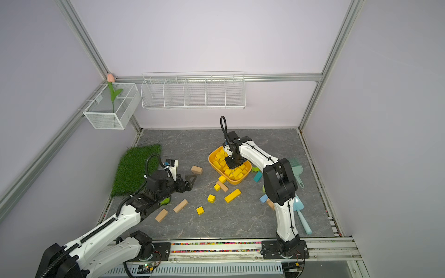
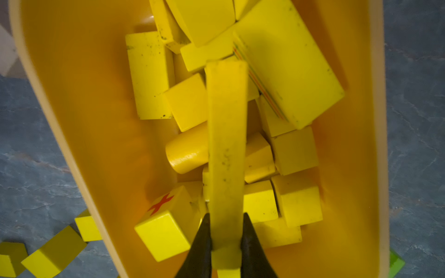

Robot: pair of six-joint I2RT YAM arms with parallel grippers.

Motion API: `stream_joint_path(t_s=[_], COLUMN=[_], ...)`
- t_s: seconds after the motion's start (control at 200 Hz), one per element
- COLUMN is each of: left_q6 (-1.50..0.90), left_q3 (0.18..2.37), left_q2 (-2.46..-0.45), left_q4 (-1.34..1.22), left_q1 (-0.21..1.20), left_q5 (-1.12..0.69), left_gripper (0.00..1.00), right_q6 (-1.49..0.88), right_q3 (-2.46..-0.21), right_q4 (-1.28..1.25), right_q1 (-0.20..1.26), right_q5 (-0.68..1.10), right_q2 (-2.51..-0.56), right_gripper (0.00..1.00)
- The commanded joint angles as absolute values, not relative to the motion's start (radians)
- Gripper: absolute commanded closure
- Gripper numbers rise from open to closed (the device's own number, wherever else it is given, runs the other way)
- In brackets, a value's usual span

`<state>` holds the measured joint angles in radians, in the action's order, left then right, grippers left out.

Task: Pick out the yellow building blocks
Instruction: Place the building block in the storage box.

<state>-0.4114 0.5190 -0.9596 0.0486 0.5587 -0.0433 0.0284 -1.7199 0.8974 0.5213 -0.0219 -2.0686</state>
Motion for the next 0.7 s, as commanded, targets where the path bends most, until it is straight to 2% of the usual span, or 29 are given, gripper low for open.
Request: stream_joint_path(t_s=[0.0, 0.695], left_q6=[-0.423, -0.428], left_q3=[0.538, 0.534], left_q2=[-0.953, -0.946], left_q4=[0.021, 0.024], left_q1=[0.552, 0.548], left_q5=[-0.05, -0.047], left_gripper=[0.0, 0.0], right_q6=[0.058, 0.015], right_q3=[-1.749, -1.922], right_q4=[0.926, 1.029], right_q1=[0.52, 0.518], right_q5=[-0.019, -0.133], right_q2=[-2.086, -2.199], right_gripper=[0.93, 0.92])
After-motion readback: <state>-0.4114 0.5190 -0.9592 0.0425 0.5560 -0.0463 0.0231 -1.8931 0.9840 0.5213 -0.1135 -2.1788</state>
